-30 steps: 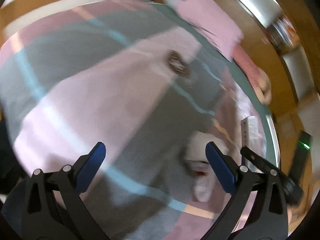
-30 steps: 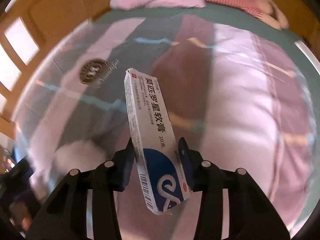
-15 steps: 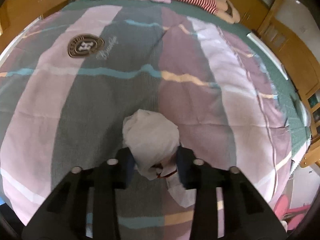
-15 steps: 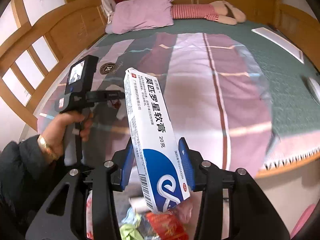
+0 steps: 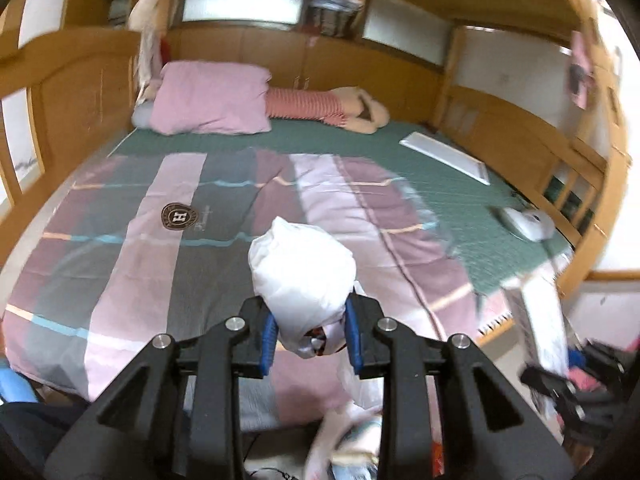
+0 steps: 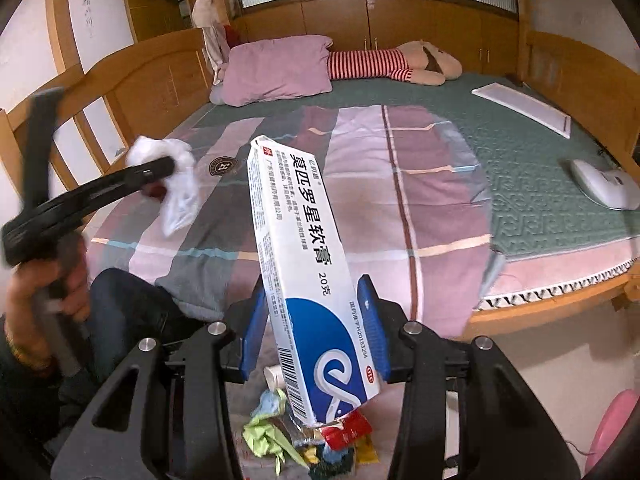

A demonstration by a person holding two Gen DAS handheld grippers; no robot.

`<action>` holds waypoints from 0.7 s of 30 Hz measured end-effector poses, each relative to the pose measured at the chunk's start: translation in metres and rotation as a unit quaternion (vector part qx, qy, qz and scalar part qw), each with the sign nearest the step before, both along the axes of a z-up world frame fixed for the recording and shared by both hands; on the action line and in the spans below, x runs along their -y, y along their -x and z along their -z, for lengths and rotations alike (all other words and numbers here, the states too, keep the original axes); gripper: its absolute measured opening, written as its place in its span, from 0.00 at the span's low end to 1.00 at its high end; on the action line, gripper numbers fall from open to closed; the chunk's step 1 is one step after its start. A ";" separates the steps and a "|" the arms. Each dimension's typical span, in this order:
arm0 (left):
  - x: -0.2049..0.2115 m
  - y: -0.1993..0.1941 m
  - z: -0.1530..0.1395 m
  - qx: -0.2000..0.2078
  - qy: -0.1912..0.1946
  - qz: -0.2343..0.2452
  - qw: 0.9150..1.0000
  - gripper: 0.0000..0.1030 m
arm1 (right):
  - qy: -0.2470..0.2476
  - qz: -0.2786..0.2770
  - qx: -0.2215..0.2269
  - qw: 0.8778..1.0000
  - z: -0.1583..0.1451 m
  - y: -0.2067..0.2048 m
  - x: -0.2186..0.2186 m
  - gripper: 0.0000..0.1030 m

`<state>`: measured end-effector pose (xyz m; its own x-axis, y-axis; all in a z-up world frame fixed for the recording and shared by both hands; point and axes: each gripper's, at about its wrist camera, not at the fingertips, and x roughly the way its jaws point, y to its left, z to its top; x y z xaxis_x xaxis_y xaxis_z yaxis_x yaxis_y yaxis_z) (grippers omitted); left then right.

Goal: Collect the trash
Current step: 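Carry the ointment box and white bag over the basket and open both tools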

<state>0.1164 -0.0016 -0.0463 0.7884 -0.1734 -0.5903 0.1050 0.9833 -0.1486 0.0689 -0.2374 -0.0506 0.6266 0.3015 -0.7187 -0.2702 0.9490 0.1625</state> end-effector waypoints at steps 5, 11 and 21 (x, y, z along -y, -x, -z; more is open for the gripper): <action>0.014 0.049 -0.017 0.014 -0.016 0.026 0.999 0.28 | 0.003 0.003 -0.019 1.000 -0.006 0.019 0.006 0.43; 0.032 0.078 -0.020 0.011 -0.031 0.053 0.998 0.28 | 0.013 -0.003 -0.044 0.999 0.004 0.031 -0.005 0.45; 0.052 0.080 -0.010 -0.016 -0.024 0.097 0.995 0.34 | 0.016 0.040 -0.027 0.999 -0.010 0.039 0.014 0.75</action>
<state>0.0368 -0.0533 -0.0367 0.7229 -0.2920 -0.6263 0.2897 0.9509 -0.1089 0.0295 -0.2518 -0.0411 0.6080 0.2288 -0.7603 -0.1858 0.9720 0.1439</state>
